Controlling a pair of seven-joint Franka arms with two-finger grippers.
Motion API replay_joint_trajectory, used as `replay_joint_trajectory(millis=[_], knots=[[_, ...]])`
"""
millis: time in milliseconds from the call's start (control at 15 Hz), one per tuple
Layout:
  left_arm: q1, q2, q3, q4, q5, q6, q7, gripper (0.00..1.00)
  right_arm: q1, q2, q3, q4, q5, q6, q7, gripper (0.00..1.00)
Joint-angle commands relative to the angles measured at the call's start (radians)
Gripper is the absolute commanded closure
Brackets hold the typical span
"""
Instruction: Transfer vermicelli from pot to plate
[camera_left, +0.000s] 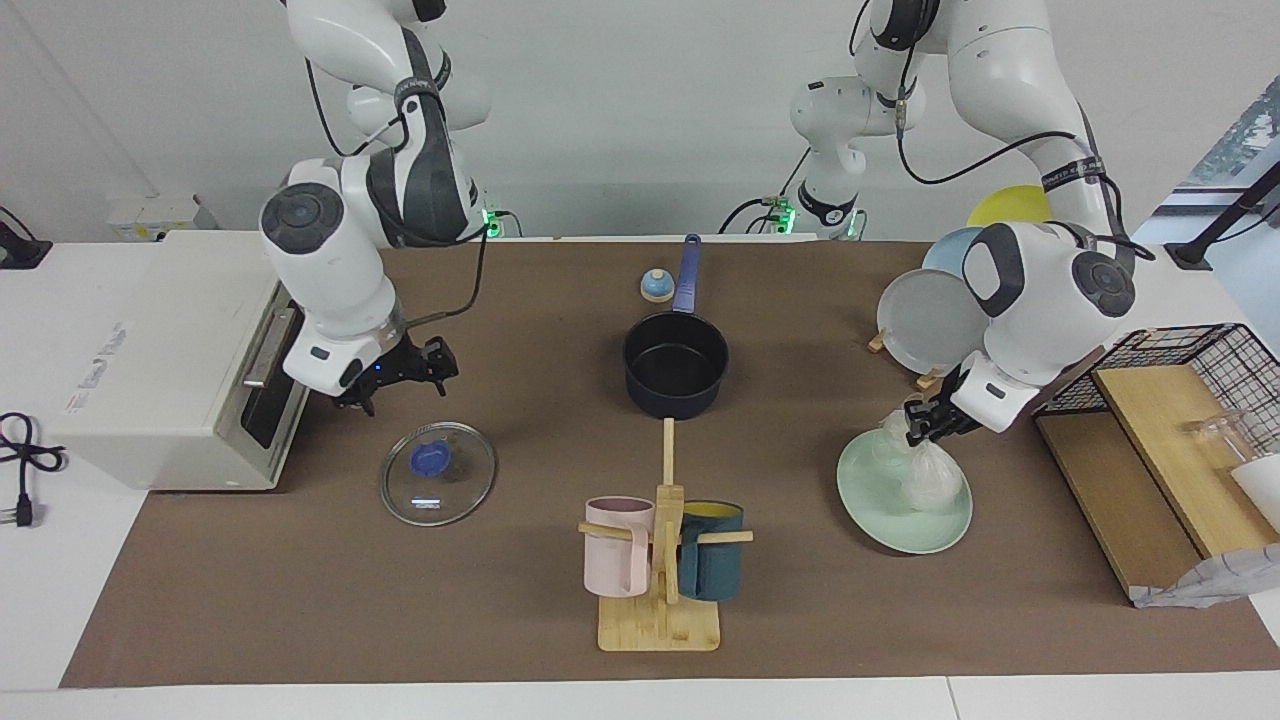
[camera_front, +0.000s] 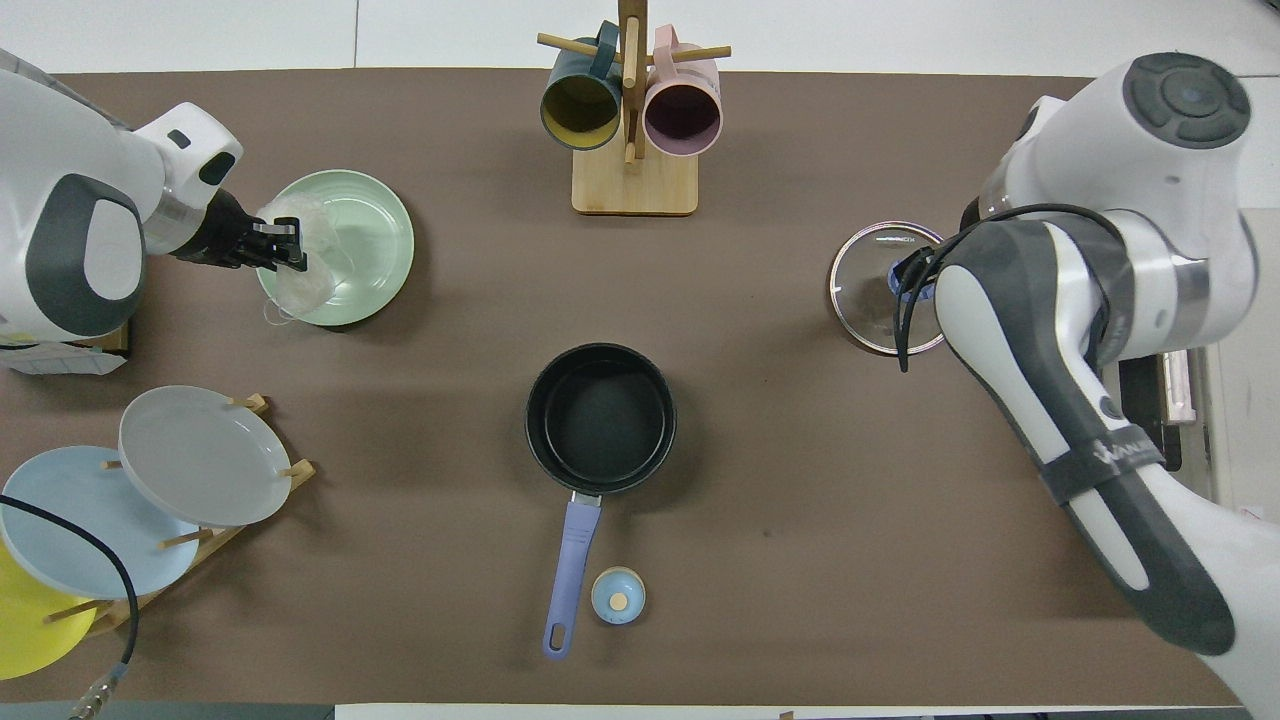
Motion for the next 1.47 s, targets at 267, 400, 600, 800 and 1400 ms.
replay_joint_trajectory(millis=[267,400,600,800,1400], knots=[[-0.019,0.059,0.003,-0.018,-0.003,0.14,0.068,1.0,-0.069,-0.153,0.006,0.006,-0.009,-0.223,0.002,0.0],[-0.019,0.061,0.003,-0.018,-0.002,0.135,0.1,1.0,-0.095,-0.177,0.008,0.006,-0.009,-0.276,0.035,0.0],[-0.025,0.044,0.005,-0.001,0.024,0.095,0.096,0.0,-0.103,-0.186,0.008,-0.011,-0.01,-0.285,0.06,0.0],[-0.013,-0.037,0.008,0.012,0.024,-0.001,0.085,0.0,-0.104,-0.193,0.009,-0.008,-0.01,-0.288,0.071,0.0],[-0.014,-0.351,0.06,0.054,0.089,-0.425,-0.079,0.0,-0.132,-0.233,0.008,-0.005,-0.009,-0.291,0.068,0.0]])
